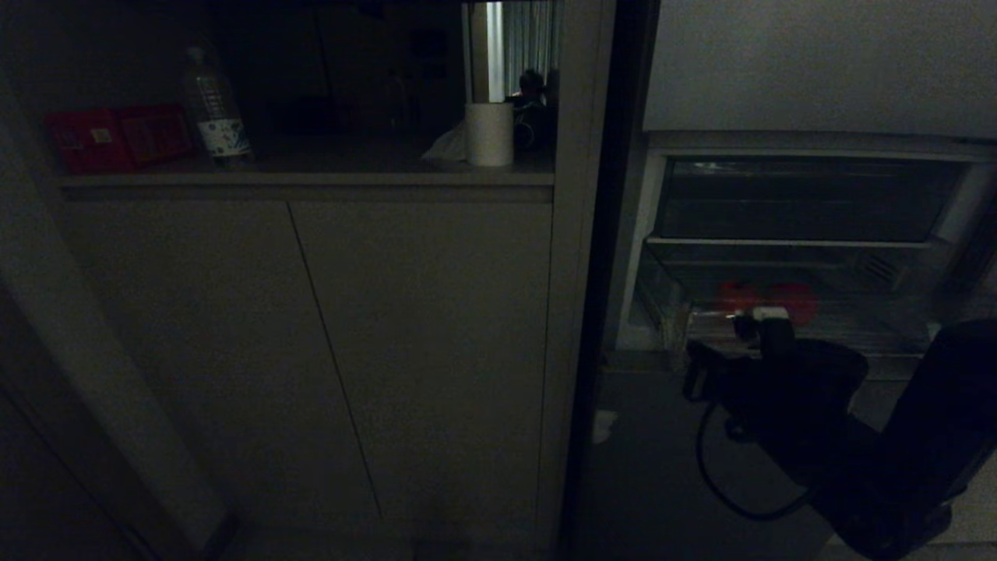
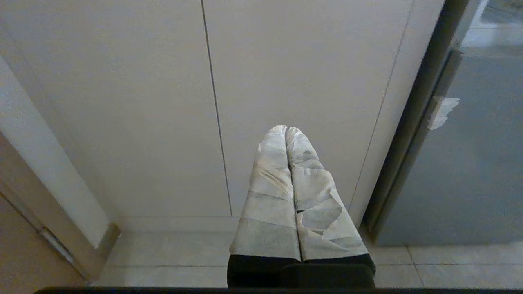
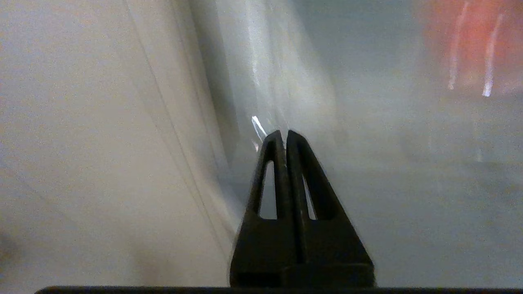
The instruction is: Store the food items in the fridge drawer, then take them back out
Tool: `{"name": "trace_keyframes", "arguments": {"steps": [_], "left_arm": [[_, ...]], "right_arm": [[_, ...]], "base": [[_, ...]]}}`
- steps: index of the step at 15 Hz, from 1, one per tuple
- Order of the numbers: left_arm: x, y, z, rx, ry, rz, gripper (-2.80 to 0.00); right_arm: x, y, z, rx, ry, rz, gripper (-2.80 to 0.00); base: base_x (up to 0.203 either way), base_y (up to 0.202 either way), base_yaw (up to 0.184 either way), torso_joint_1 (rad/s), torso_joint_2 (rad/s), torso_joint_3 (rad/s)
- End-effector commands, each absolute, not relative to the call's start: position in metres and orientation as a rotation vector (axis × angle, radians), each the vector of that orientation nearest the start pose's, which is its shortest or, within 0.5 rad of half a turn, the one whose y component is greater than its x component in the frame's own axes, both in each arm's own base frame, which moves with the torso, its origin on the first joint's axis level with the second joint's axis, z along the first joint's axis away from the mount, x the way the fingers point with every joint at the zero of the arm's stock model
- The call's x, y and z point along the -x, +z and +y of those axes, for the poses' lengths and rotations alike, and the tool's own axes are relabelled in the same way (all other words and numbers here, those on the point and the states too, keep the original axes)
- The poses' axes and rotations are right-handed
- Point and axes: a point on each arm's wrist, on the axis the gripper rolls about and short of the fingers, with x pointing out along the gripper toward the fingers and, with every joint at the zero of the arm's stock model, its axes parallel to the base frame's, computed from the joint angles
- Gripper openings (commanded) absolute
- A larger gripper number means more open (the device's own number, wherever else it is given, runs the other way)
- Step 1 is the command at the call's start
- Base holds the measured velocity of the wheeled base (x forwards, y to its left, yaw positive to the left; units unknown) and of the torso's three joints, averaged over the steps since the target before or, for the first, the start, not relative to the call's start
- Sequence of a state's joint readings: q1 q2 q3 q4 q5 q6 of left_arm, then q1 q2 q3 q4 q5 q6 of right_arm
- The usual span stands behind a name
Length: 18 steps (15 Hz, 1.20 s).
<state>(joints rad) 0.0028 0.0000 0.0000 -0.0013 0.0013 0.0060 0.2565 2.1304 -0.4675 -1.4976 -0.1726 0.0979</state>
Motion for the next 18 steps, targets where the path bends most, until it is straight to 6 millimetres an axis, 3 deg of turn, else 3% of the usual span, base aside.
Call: {"name": "trace_keyframes", "arguments": {"steps": [1,4,5,9,13,18], "left_arm": [[0.023,0.076,0.0,-0.006,0.005,-0.002,-2.8],[0.023,0.076,0.0,-0.006,0.005,-0.002,-2.8],[0.023,0.076,0.0,-0.006,0.005,-0.002,-2.8],[0.023,0.076,0.0,-0.006,0.005,-0.002,-2.8],[0.023,0.076,0.0,-0.006,0.005,-0.002,-2.8],[0.023,0.076,0.0,-0.006,0.005,-0.002,-2.8]], "right_arm": [[-0.304,0.06,0.077,-0.072,0.086,0.147,-2.8],[-0.299,0.059,0.075,-0.072,0.085,0.161,-2.8],[-0.297,0.06,0.075,-0.072,0.084,0.163,0.0],[-0.284,0.086,0.072,-0.116,0.089,0.093,0.0],[-0.262,0.124,0.065,-0.136,0.096,-0.002,0.0],[-0.259,0.169,0.053,-0.108,0.047,0.138,0.0]], "base": [[0.0,0.0,0.0,0.0,0.0,0.0],[0.0,0.0,0.0,0.0,0.0,0.0],[0.0,0.0,0.0,0.0,0.0,0.0],[0.0,0.0,0.0,0.0,0.0,0.0],[0.0,0.0,0.0,0.0,0.0,0.0],[0.0,0.0,0.0,0.0,0.0,0.0]]}}
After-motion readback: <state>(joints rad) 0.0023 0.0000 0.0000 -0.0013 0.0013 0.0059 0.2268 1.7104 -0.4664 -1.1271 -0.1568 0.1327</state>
